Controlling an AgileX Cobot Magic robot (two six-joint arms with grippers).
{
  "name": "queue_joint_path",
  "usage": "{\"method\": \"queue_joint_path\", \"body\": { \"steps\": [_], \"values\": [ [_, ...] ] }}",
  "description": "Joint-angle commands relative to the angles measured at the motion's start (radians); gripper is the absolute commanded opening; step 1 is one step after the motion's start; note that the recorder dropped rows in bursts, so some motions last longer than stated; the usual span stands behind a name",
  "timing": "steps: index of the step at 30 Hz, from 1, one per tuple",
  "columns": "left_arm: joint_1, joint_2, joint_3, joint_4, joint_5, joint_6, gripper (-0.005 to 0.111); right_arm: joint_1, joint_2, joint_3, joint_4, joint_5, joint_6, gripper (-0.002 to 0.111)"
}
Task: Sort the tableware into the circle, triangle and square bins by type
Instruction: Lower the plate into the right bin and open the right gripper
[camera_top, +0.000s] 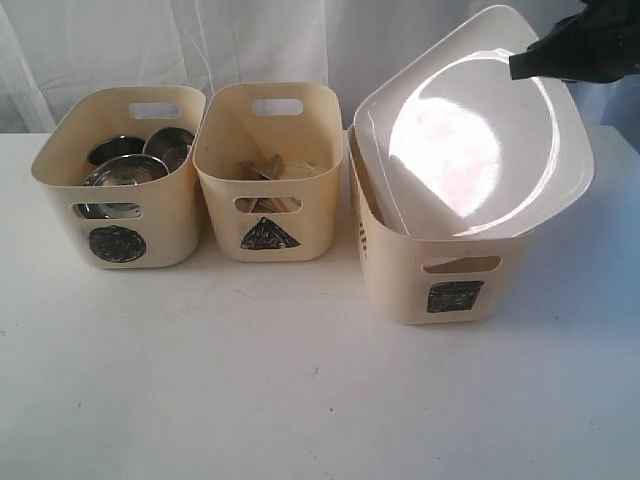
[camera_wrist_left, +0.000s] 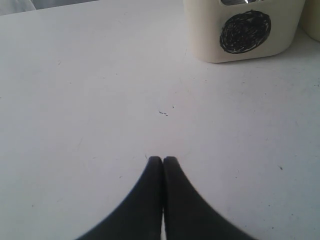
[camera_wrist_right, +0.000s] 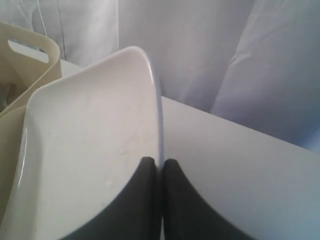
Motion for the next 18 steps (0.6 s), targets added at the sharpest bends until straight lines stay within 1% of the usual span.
{"method": "queue_joint_path", "body": {
  "steps": [1,7,15,18],
  "values": [
    [-0.004,-0.003,0.004,-0.006,-0.001,0.000,0.000,-0.002,-0.013,-0.010,-0.115,-0.008,0.065,0.000],
    [-0.004,-0.003,0.004,-0.006,-0.001,0.000,0.000,-0.002,-0.011,-0.010,-0.135,-0.008,0.094,0.000],
    [-0.004,-0.003,0.004,-0.006,-0.001,0.000,0.000,0.068,0.037,-0.010,-0.135,0.001,0.094,0.000],
    [-0.004,-0.003,0.004,-0.006,-0.001,0.000,0.000,0.070,0.047,-0.010,-0.120,-0.026,0.112,0.000]
  ]
}}
